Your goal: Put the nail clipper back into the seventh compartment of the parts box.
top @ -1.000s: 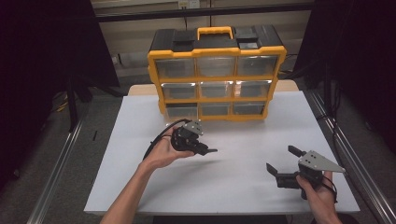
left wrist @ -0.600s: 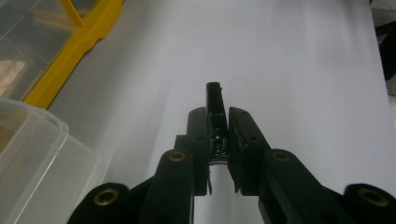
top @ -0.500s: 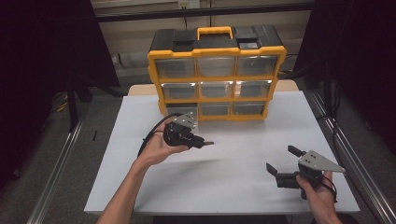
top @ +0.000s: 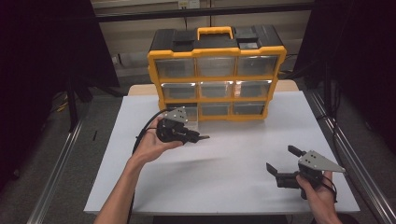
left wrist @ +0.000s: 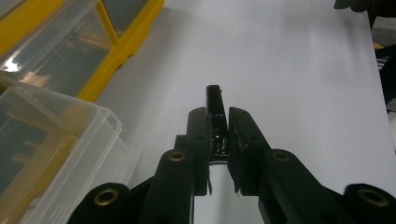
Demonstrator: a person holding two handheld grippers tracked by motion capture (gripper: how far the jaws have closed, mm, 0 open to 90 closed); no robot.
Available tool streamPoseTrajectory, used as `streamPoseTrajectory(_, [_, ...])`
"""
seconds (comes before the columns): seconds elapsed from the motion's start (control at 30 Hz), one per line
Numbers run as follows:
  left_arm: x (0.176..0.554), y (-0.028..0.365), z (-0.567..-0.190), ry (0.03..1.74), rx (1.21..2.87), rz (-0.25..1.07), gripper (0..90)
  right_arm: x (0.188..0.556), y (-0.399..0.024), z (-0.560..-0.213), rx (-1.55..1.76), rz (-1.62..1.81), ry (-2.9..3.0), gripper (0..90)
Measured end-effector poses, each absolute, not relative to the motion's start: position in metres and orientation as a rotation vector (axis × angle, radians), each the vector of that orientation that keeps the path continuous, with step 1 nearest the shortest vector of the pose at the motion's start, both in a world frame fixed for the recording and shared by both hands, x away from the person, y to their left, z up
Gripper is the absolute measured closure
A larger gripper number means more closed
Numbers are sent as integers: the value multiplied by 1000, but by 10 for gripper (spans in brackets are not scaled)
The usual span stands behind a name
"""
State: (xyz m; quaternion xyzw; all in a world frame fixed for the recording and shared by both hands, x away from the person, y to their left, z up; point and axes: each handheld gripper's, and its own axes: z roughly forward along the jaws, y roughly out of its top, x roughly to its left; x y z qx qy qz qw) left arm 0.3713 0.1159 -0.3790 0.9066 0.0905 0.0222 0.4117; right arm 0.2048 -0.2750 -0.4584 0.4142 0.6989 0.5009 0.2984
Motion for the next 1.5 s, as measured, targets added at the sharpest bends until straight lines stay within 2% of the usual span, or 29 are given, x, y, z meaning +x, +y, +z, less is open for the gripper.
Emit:
streamPoseTrajectory(0.83, [376, 134, -348, 257, 2228, 138, 794, 206, -275, -457, 1079, 1346, 1849, 2])
streamPoseTrajectory(1.5, [400, 156, -331, 350, 2214, 172, 794, 205, -275, -457, 1069, 1352, 1841, 2])
